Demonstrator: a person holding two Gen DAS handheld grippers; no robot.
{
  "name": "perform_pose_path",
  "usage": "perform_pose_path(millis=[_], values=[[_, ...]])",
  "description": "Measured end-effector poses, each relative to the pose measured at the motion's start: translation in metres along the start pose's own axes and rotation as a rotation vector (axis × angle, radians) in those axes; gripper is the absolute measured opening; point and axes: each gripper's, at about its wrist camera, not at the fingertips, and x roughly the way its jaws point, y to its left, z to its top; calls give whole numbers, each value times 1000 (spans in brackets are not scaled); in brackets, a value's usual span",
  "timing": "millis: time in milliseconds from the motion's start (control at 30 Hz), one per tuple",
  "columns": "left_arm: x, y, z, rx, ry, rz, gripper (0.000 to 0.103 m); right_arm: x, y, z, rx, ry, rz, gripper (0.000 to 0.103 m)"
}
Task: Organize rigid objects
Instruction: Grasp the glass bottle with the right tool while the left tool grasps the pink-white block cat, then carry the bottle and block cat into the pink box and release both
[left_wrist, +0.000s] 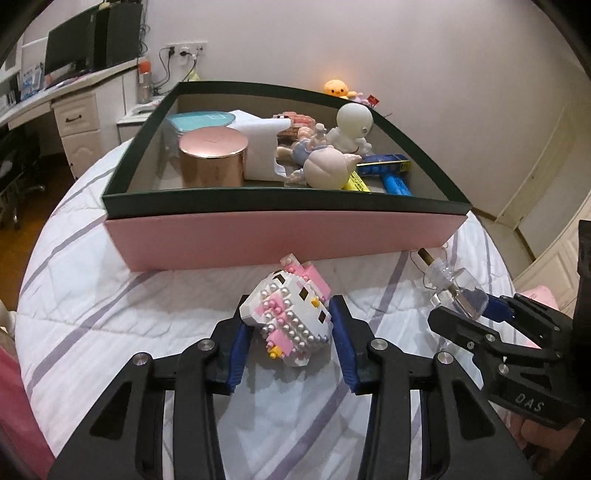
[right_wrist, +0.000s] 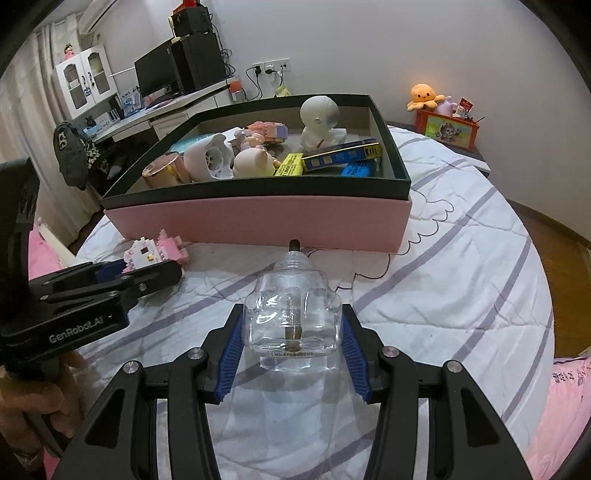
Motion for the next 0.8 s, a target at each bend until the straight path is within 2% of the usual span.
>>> perform_pose_path(millis=[533, 800], values=[[-43, 15, -4, -6, -65, 16, 42, -17, 14, 7, -27, -38, 27, 51], [-71, 9, 23, 29, -149, 18, 42, -39, 23, 32, -59, -113, 39, 51]])
